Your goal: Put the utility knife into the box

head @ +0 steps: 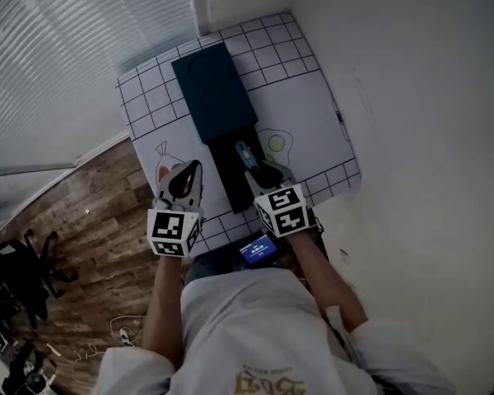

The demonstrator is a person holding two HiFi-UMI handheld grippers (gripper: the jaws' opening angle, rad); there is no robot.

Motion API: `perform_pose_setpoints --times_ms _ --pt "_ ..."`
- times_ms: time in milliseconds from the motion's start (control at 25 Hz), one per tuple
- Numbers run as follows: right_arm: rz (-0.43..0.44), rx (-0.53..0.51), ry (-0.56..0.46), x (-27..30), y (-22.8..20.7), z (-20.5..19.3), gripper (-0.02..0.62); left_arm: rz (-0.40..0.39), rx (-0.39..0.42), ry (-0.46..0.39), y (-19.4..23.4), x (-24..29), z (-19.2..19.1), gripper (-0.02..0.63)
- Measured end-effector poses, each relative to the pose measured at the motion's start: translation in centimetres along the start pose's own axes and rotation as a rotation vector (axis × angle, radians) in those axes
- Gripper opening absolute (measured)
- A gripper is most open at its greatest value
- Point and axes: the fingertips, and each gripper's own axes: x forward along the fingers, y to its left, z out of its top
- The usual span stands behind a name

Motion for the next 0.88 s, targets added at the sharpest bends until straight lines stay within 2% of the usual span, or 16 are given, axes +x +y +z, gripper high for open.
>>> perform_pose_setpoints --times_ms 440,640,880 --pt "0.002 0.001 0.076 2.6 0.1 -1.4 0.135 -0.054 -0.007 0.061 -0.1 1.1 -2.6 0.008" --pt "-0.001 -0.053 0.129 3.6 0.6 -2.0 0.137 -0.061 -0.009 0.071 0.0 1.2 -3.1 0.008" --pt "-0.016 -0.04 0.136 3.5 0.5 -1.9 0.137 -0.067 -0.012 0.07 0.1 1.1 -3.1 0.008"
